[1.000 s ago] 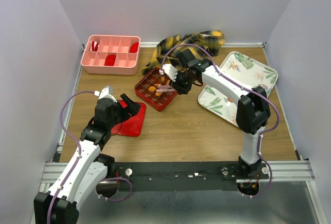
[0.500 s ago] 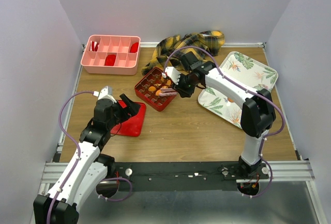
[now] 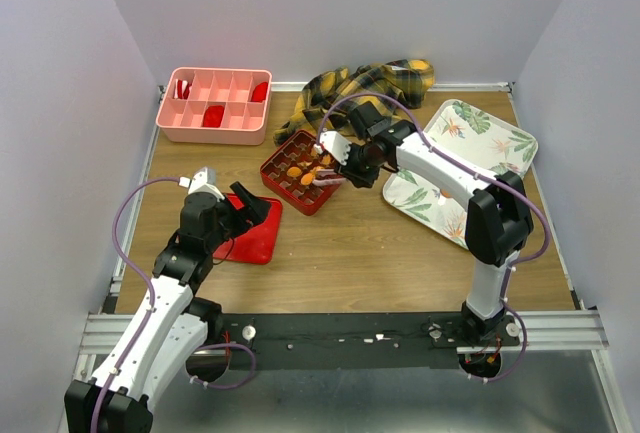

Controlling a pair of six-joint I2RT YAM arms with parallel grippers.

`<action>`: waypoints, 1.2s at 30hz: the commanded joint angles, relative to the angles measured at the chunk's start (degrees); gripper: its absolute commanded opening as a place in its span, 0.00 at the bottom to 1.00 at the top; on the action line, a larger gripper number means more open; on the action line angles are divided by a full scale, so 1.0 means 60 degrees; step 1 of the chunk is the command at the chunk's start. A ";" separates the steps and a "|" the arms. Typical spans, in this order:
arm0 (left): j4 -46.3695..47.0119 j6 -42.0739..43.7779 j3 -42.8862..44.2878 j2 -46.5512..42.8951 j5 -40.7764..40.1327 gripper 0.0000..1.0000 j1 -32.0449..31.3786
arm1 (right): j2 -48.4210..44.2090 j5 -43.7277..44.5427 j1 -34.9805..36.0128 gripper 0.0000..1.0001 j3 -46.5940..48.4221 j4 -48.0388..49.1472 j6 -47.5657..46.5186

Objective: Pack the cookies

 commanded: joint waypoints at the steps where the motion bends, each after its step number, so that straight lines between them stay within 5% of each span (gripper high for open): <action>1: -0.0100 0.0072 -0.0041 -0.0094 -0.0259 0.99 0.0091 | 0.0155 0.0315 0.0096 0.41 0.0583 0.0276 -0.0377; 36: 0.0032 0.0101 0.0018 0.0156 -0.0230 0.99 0.0091 | 0.0639 0.0446 0.0345 0.43 0.0876 0.0115 -0.1520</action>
